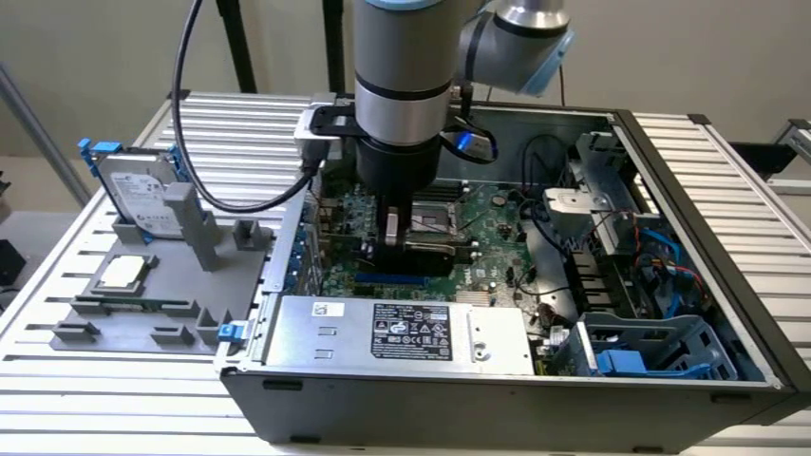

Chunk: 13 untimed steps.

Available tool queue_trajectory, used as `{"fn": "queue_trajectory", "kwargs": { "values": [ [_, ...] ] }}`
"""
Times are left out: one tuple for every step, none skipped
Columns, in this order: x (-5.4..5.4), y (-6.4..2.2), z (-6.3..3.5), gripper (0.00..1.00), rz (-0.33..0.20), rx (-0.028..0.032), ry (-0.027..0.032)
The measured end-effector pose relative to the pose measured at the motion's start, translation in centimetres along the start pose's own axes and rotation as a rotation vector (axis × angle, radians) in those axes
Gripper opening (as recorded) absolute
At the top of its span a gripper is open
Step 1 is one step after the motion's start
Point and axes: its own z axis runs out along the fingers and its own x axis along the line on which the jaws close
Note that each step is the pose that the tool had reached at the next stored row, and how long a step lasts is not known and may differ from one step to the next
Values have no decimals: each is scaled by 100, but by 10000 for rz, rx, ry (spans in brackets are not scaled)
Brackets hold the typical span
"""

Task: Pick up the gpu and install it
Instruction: 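Insert the gpu into the slot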

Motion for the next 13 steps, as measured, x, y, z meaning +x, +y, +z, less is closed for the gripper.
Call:
{"fn": "queue_trajectory", "kwargs": {
  "values": [
    [0, 0, 10, 0, -8, -1, -1],
    [1, 1, 21, 0, -14, -1, -2],
    [1, 2, 33, 0, -21, -1, -3],
    [1, 4, 45, 0, -25, -1, -4],
    [1, 5, 52, 0, -30, -2, -4],
    [0, 8, 59, 0, -36, -1, -5],
    [-1, 9, 63, 0, -46, -3, -3],
    [-2, 11, 66, 0, -57, -4, -2],
    [-3, 14, 70, 0, -66, -4, -3],
    [-4, 16, 74, 0, -78, -4, -3],
    [-7, 18, 78, 0, -90, -4, -4],
    [-10, 21, 82, 0, -102, -4, -4],
    [-13, 23, 87, 0, -117, -5, -4]
  ]
}}
